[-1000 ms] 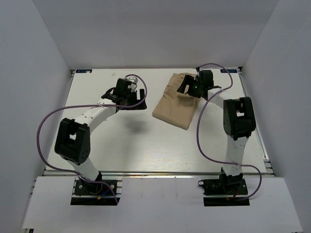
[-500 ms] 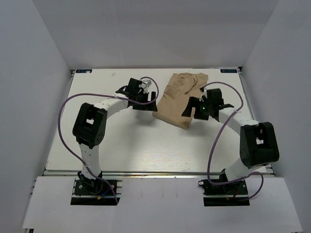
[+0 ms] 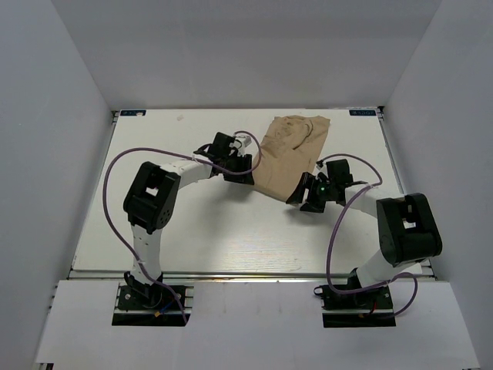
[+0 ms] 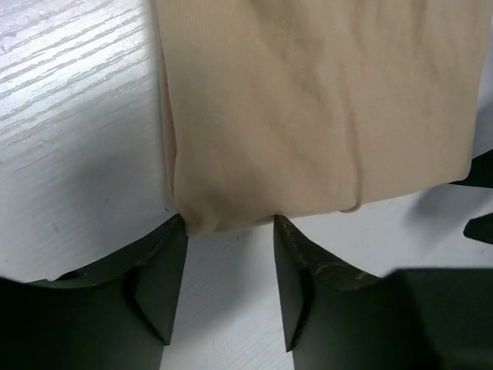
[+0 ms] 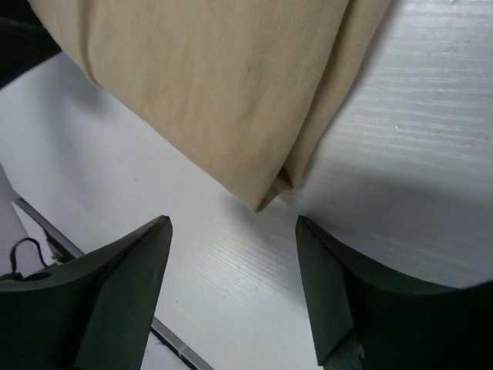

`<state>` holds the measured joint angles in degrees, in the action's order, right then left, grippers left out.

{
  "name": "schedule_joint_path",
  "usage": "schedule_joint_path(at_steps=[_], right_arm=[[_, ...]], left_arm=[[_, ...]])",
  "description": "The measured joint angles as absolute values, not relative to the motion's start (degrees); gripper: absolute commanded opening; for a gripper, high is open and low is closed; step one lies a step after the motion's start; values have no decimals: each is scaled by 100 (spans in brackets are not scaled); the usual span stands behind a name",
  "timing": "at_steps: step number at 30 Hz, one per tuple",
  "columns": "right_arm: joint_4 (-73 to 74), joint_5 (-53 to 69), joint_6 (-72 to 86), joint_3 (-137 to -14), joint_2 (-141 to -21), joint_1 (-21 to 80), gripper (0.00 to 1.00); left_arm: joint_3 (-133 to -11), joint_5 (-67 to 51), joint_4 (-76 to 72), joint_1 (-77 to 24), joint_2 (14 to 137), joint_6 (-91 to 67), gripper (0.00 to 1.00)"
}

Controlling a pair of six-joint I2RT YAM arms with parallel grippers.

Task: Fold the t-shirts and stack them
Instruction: Grab one side of the 2/3 rectangular tshirt with both arms

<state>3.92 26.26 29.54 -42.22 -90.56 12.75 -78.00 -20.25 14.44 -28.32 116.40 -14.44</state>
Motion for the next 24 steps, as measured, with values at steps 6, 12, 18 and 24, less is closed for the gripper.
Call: schedule_joint_path(at_steps=[6, 12, 18, 24], right_arm=[[-202, 2530, 3242, -4080, -9240, 1273, 38], [-569, 2458, 3367, -3892, -9426, 1238, 0], [-628, 2523, 3238, -3588, -9115, 1234, 0], [1044, 2683, 2596, -3494, -7636, 1256, 0]], left_arm=[[-7651, -2112, 1186, -2873, 11747, -1505, 24], [-7502, -2298, 928, -2919, 11782, -1594, 0], [-6862, -2338, 648, -2939, 11378, -1702, 0], [-6020, -2477, 1450, -3096, 10248, -1737, 0]])
